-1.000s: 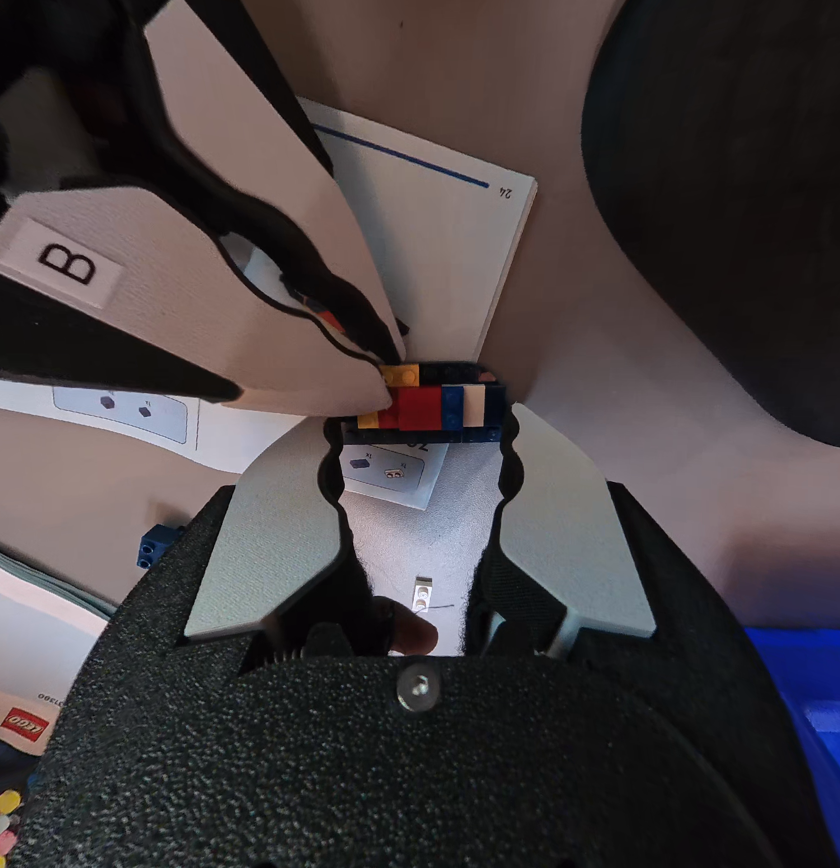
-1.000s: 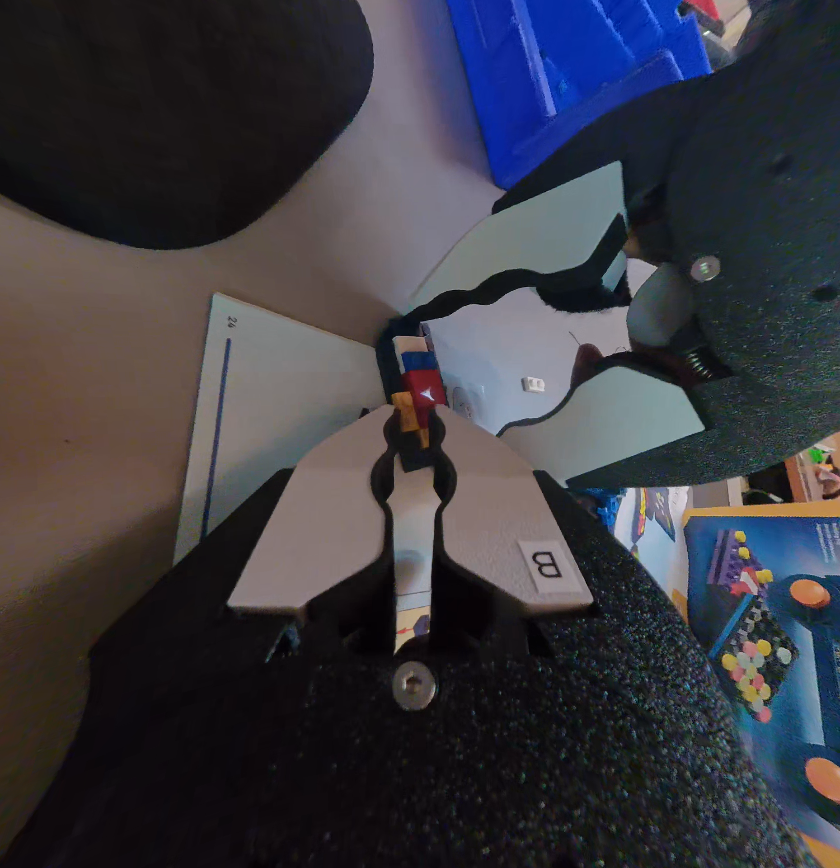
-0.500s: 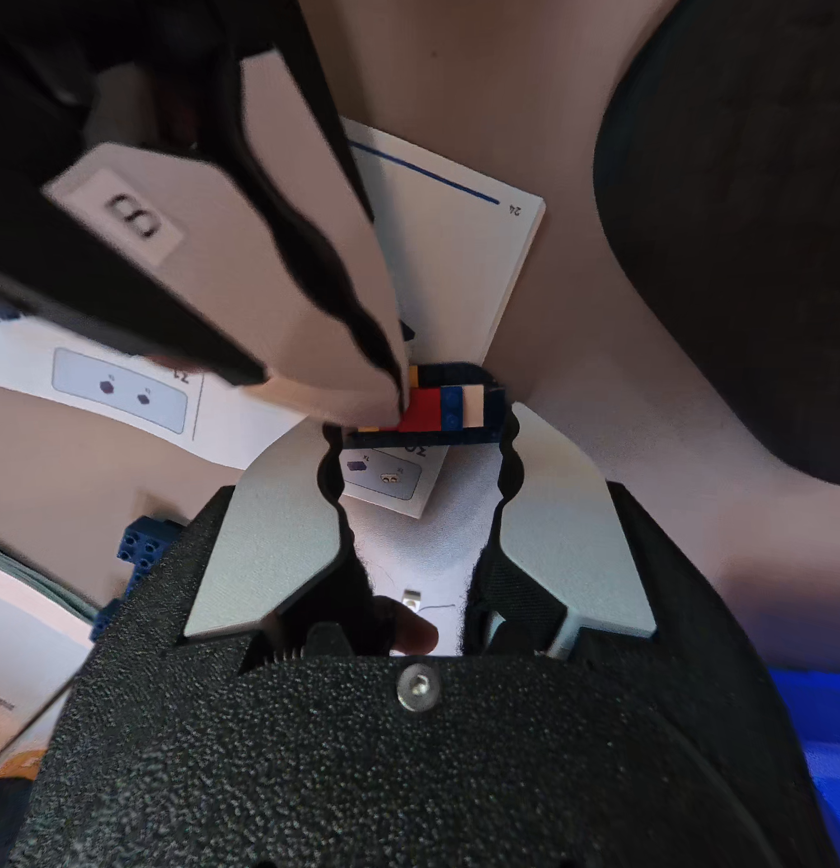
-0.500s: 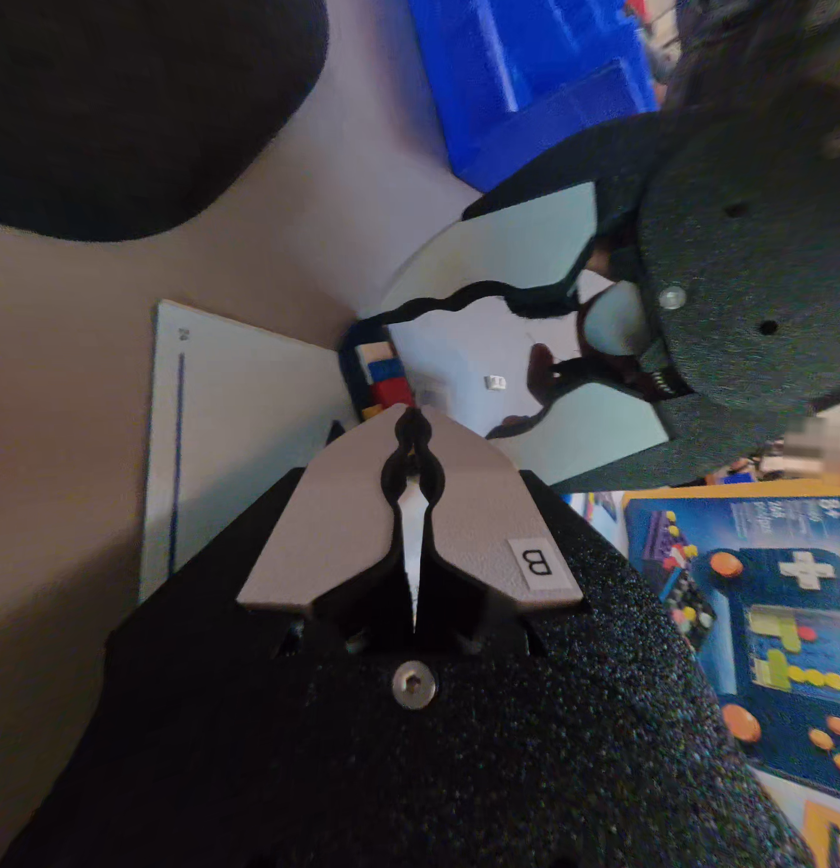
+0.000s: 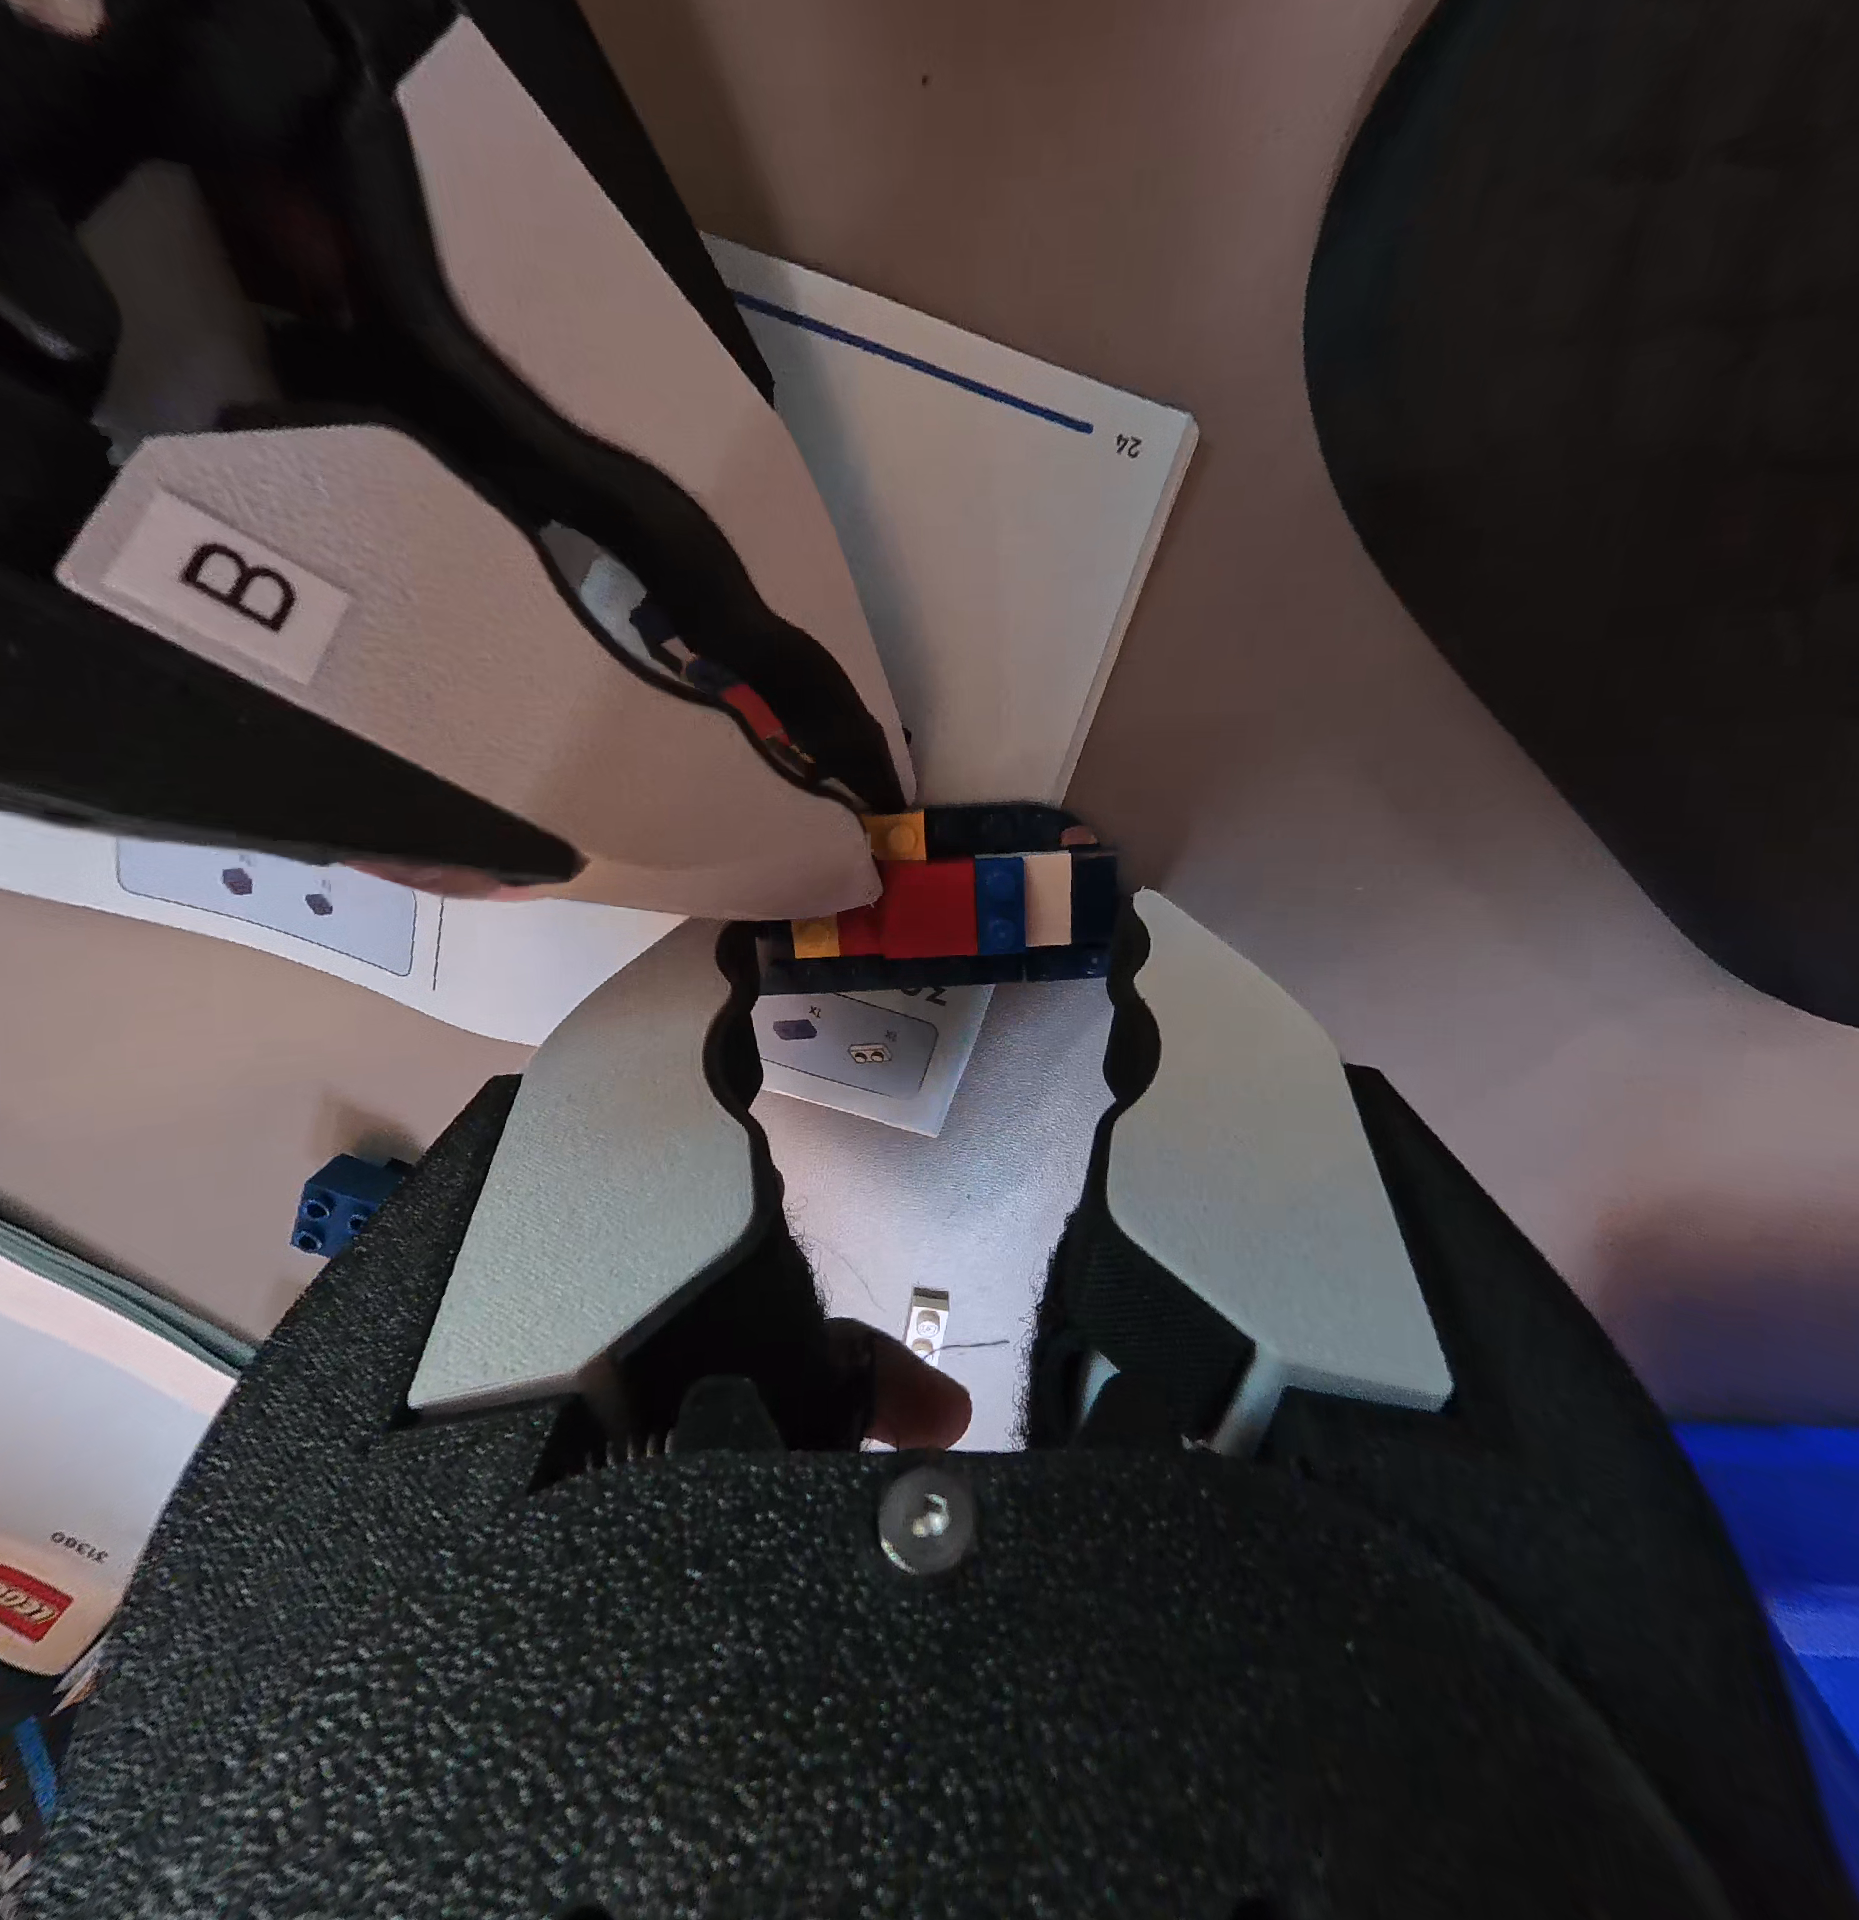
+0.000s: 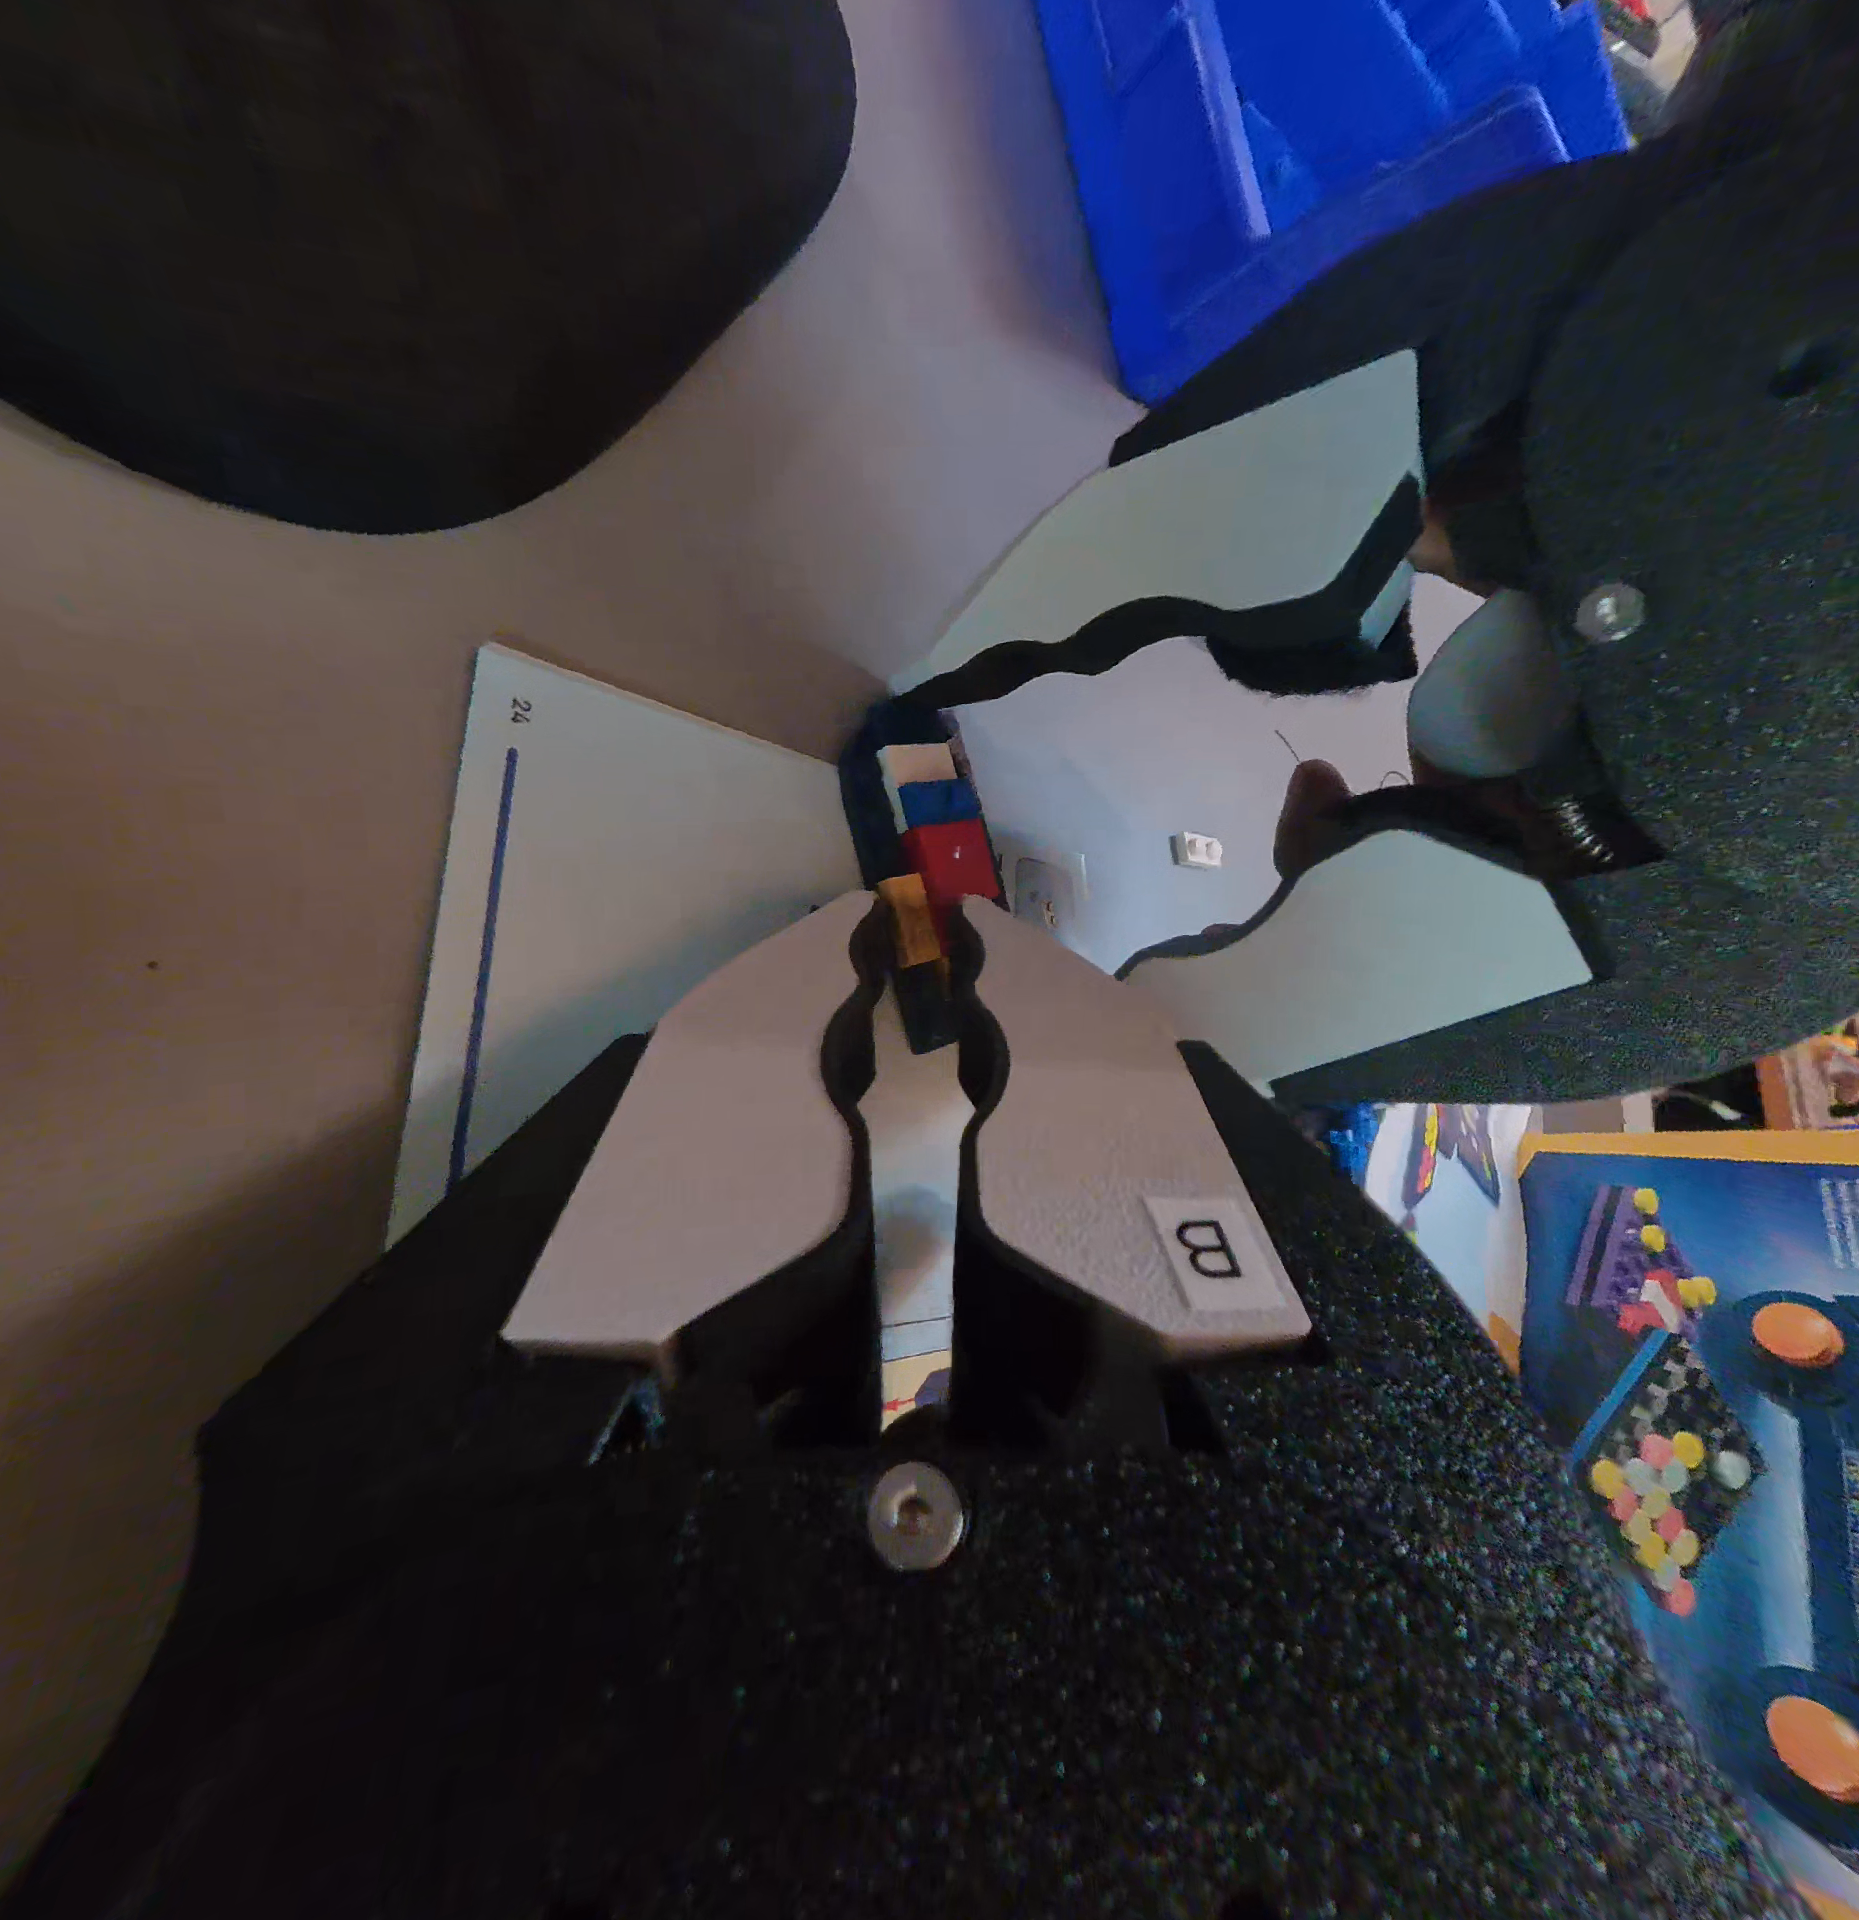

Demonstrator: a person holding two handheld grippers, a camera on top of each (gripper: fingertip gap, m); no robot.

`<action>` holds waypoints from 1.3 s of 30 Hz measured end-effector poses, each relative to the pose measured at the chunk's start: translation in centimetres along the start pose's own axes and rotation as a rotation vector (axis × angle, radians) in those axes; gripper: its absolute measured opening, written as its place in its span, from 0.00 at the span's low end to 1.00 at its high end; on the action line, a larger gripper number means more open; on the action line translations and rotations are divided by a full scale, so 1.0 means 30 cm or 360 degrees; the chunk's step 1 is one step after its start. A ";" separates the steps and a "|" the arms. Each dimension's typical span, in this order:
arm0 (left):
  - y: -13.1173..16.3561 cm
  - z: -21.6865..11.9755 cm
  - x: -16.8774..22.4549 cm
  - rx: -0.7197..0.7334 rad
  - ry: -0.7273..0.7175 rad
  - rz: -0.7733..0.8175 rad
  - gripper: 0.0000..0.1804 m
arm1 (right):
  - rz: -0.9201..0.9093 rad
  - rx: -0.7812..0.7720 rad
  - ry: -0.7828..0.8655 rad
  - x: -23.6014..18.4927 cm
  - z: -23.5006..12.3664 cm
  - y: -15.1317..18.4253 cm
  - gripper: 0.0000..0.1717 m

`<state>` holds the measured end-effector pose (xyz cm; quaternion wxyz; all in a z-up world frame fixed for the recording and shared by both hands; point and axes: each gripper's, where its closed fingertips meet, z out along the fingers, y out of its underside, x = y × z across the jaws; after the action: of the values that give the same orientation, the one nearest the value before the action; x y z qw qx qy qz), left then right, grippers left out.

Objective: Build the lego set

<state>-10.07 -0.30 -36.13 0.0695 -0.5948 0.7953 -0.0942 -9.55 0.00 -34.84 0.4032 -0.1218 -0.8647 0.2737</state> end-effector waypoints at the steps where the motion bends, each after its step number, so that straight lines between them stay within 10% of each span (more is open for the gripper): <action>1: 0.000 0.000 0.000 0.0015 -0.0001 -0.0004 0.36 | -0.0056 -0.0023 -0.0001 0.002 0.001 -0.001 0.07; 11: -0.001 -0.001 -0.002 0.0131 -0.0003 -0.0019 0.36 | -0.0184 -0.0274 -0.0219 -0.001 0.008 -0.001 0.08; 16: -0.001 0.000 -0.004 0.0124 -0.0003 -0.0011 0.35 | -0.0282 -0.0195 0.0096 0.037 0.037 0.006 0.01; 17: -0.024 -0.001 -0.026 0.0206 -0.0031 -0.0149 0.22 | -0.0349 -0.0200 0.0148 0.040 0.049 0.003 0.00; 21: -0.020 -0.003 -0.035 0.0222 -0.0020 -0.0106 0.18 | -0.0193 -0.0072 0.0160 0.039 0.027 -0.007 0.00; 26: 0.049 -0.074 -0.014 -0.0081 0.0000 -0.0210 0.41 | -0.0029 0.0107 0.0055 0.023 -0.034 -0.017 0.00; 33: 0.047 -0.480 -0.049 0.0439 -0.0832 -0.0832 0.43 | 0.0021 0.0068 0.0035 0.032 -0.026 -0.006 0.09; 39: 0.028 -0.600 0.056 0.0475 -0.1650 -0.1178 0.48 | 0.0929 0.0004 0.0010 0.137 -0.011 -0.014 0.39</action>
<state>-15.33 -0.49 -18.81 0.4889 -0.7815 0.3797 0.0778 -11.95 1.55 -31.84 0.3104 -0.3658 -0.7914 0.3789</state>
